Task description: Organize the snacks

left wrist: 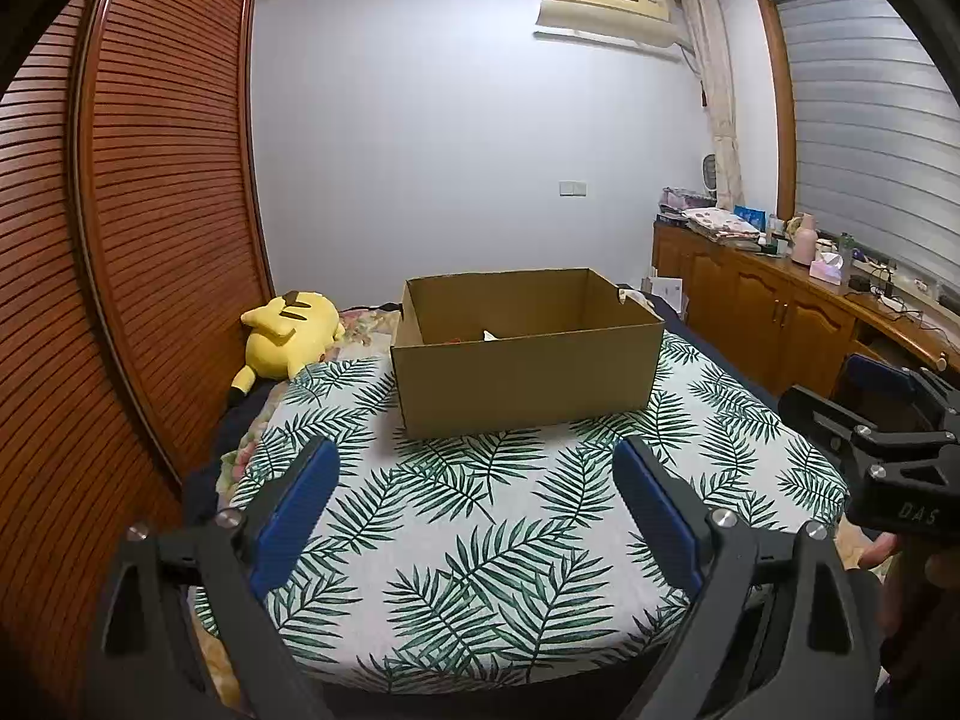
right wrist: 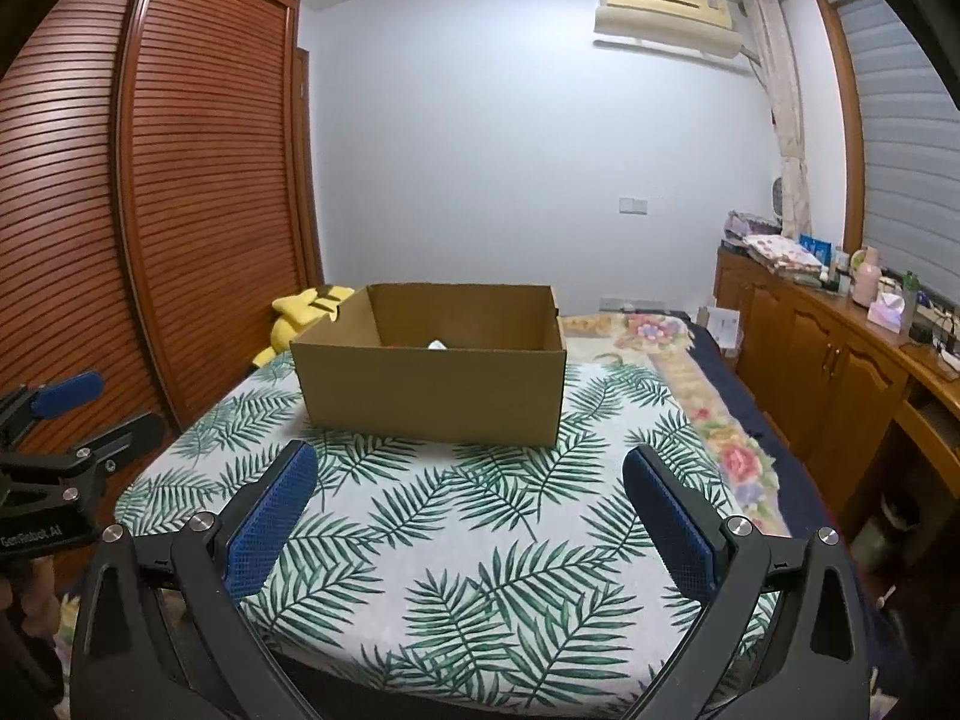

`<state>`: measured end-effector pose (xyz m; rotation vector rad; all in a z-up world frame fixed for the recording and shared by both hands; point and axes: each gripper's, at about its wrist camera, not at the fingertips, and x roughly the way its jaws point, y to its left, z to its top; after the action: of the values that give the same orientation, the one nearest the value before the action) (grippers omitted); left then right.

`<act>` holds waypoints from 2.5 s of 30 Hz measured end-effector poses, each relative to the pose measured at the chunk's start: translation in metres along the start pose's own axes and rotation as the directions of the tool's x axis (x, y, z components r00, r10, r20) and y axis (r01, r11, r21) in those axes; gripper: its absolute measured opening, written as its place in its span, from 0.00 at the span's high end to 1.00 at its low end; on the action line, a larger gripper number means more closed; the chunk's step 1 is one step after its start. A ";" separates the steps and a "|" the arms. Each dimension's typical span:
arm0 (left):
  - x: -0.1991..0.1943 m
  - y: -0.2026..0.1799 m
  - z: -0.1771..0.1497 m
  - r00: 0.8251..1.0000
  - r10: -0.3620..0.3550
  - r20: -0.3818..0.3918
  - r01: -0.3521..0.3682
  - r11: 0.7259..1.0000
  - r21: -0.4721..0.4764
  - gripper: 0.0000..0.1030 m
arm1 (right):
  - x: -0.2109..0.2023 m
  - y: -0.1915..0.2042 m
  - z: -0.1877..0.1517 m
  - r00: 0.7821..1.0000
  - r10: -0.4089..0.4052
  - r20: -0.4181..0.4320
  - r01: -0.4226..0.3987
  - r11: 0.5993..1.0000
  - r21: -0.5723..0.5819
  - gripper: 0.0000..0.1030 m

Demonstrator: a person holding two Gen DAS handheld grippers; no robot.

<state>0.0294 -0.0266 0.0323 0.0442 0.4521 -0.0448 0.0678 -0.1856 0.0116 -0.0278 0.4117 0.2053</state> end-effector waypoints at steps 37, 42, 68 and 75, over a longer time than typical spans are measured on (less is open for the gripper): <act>0.003 0.005 -0.003 1.000 0.005 -0.001 -0.005 1.000 -0.016 0.09 | -0.002 0.001 -0.003 1.000 -0.010 -0.001 0.010 1.000 0.005 0.00; 0.003 0.007 -0.003 1.000 0.006 0.000 -0.006 1.000 -0.016 0.09 | -0.002 0.001 -0.004 1.000 -0.013 -0.003 0.014 1.000 0.006 0.00; 0.002 0.009 -0.004 1.000 0.009 -0.003 -0.009 1.000 -0.016 0.09 | -0.003 0.000 -0.004 1.000 -0.019 -0.002 0.019 1.000 0.011 0.00; 0.002 0.009 -0.004 1.000 0.009 -0.001 -0.009 1.000 -0.017 0.09 | -0.003 0.000 -0.004 1.000 -0.019 -0.003 0.019 1.000 0.012 0.00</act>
<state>0.0298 -0.0171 0.0283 0.0300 0.4535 -0.0322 0.0635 -0.1866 0.0091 -0.0206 0.4152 0.1842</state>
